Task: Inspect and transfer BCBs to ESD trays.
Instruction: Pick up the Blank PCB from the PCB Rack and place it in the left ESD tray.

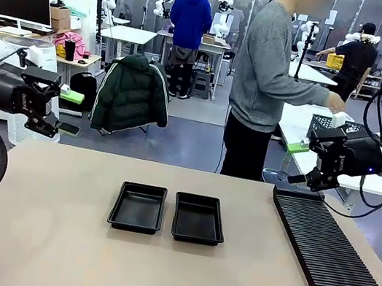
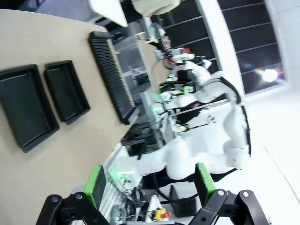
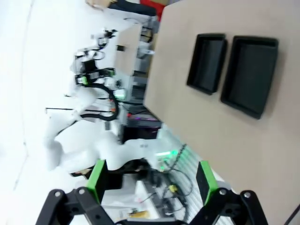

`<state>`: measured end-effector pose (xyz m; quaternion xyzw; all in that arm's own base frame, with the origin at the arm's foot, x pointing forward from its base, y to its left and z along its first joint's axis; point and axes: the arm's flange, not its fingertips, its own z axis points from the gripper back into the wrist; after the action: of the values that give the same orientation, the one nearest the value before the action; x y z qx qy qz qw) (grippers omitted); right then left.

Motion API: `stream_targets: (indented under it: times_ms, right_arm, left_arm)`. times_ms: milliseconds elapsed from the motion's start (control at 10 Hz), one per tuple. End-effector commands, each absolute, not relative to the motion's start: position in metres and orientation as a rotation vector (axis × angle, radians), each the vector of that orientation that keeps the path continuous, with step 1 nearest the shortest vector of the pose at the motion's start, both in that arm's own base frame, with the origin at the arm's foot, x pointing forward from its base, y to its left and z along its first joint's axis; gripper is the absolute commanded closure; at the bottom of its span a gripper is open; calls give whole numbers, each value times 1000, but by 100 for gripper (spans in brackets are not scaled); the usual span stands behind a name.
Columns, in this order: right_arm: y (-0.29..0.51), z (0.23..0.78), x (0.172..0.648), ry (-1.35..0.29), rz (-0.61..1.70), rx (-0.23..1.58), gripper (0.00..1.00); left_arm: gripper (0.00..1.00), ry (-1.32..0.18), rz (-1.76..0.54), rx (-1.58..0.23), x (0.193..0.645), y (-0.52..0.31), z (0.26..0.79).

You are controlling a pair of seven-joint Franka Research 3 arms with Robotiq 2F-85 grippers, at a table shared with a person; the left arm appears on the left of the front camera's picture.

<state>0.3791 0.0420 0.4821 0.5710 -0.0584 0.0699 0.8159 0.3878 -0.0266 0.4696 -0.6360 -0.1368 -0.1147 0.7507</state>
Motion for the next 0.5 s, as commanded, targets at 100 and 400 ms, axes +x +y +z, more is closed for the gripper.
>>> stream_targets:
  times_ms: [100,400]
  right_arm:
    - [46,454,391,-19,42,1363,0]
    - [47,439,398,-7,-1,1408,0]
  left_arm:
    - [0,-242,-214,-1542,405,-23,449]
    - [0,-189,-168,-1557,411,-26,444]
